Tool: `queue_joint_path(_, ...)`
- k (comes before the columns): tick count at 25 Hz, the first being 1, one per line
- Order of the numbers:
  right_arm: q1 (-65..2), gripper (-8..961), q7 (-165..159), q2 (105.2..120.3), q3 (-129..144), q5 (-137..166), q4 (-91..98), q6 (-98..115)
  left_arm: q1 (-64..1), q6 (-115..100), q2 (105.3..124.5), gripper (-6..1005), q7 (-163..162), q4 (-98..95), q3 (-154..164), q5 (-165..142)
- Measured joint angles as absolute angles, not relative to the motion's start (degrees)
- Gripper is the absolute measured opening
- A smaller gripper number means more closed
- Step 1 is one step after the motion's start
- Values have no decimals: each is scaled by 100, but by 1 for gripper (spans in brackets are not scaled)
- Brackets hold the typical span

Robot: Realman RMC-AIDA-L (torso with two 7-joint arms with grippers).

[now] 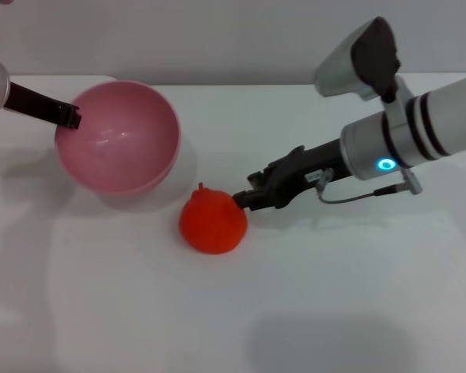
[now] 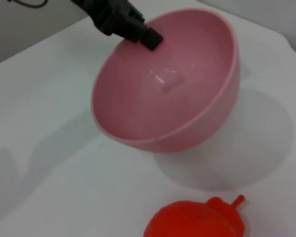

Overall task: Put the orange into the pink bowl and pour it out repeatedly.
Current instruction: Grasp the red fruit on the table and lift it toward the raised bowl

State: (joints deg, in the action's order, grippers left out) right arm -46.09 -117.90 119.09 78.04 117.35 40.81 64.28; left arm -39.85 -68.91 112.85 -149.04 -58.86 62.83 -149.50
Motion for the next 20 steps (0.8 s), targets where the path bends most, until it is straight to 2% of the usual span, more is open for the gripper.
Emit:
queue_joint_path(14,-4733,468,-11368,11958,8496,11155,3350,5706,-3889,-7079,11307,34,-14873,-6053,6370,-15028)
queue_joint_path(20,-4747,468,-10961,11963,8959,10508,3125,5357,-3709,-7015,11468,34,-14670,-6116,6530,-15123)
